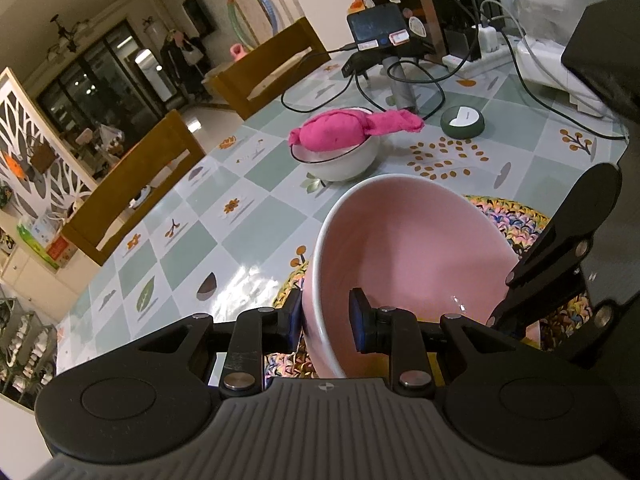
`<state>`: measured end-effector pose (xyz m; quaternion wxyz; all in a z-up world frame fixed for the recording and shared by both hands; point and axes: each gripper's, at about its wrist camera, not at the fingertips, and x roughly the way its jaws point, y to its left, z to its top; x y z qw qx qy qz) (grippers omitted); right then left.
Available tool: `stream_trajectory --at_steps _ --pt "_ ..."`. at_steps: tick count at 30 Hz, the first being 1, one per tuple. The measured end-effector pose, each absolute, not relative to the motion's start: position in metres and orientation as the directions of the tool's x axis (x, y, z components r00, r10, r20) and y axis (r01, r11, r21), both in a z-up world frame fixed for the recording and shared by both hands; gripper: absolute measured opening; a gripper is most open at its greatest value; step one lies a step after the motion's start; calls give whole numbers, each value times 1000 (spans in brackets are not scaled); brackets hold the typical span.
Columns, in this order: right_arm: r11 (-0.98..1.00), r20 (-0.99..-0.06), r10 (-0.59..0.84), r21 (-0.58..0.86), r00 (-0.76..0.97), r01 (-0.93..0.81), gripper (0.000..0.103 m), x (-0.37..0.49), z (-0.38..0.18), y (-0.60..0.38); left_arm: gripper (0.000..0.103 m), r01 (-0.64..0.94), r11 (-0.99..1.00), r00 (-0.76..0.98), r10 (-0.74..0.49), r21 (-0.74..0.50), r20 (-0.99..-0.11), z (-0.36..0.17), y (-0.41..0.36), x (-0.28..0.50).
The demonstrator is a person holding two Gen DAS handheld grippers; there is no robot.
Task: Clean bowl
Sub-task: 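Push the sponge deep into the bowl bottom and scrub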
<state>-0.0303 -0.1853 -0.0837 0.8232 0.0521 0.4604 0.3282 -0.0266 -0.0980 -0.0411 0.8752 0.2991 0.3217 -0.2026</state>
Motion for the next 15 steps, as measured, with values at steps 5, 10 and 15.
stream_trajectory --at_steps 5,10,15 --pt "785 -684 611 458 399 -417 19 -30 -81 -202 27 542 747 706 -157 385 -690 -42 -96 -25" --pt "810 -670 586 490 454 -322 25 -27 -81 -223 27 542 739 712 -152 400 -685 -44 -96 -26" --pt "834 -683 552 463 479 -299 32 -27 -82 -231 27 545 735 713 -153 403 -685 -44 -98 -27"
